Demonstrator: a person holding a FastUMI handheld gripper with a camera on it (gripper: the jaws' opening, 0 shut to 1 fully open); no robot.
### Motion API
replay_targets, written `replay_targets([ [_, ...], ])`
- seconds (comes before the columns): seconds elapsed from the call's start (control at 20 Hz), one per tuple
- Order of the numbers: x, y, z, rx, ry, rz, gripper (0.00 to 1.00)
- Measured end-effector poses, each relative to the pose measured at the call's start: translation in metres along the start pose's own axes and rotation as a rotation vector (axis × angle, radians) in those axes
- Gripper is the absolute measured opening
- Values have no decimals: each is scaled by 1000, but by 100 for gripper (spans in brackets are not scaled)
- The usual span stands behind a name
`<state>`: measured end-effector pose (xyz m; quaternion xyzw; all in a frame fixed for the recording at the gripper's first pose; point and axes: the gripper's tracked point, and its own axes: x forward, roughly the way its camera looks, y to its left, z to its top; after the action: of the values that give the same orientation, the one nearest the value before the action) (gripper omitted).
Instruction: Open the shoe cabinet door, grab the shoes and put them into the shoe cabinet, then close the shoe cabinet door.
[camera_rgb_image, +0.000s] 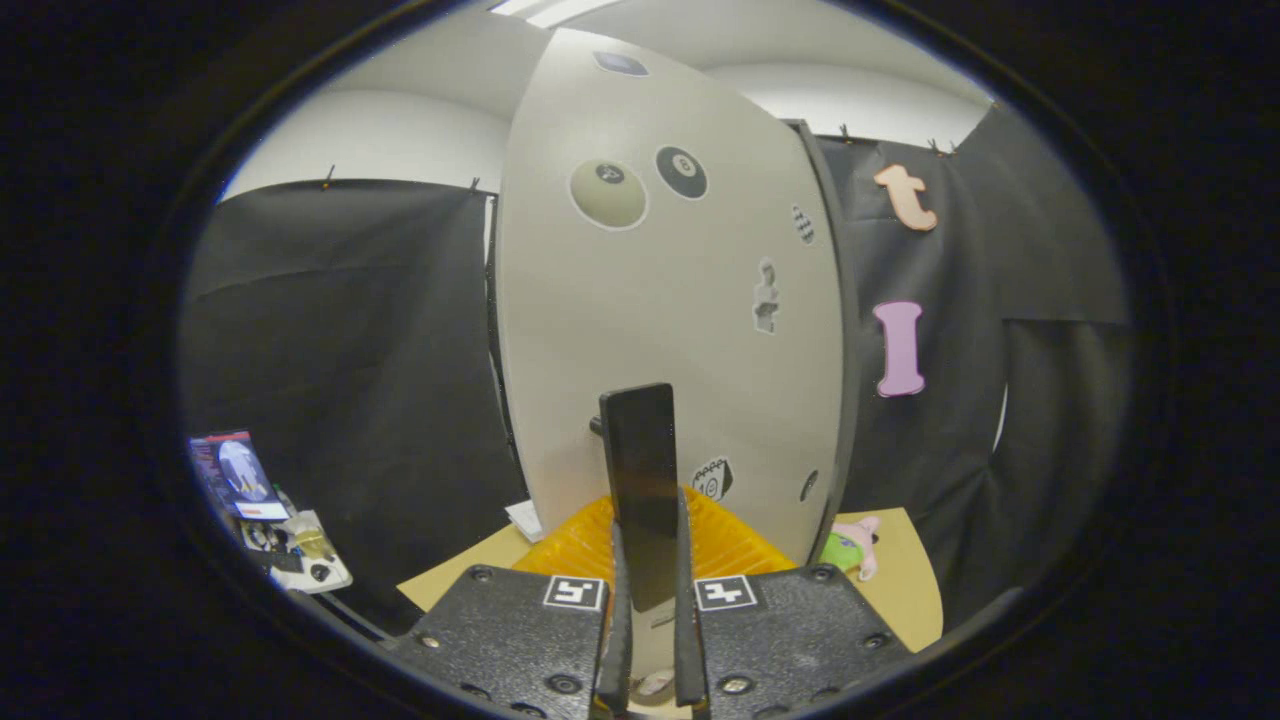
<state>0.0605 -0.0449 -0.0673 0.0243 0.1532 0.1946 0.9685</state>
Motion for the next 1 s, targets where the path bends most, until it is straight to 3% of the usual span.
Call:
replay_targets([
  [0.4,-20,-24,0,-19,-2,-81,15],
  [0.75,-59,-109,6,-82,-47,-356,4],
  [1.0,-63,-137,7,-6,-43,-278,4],
])
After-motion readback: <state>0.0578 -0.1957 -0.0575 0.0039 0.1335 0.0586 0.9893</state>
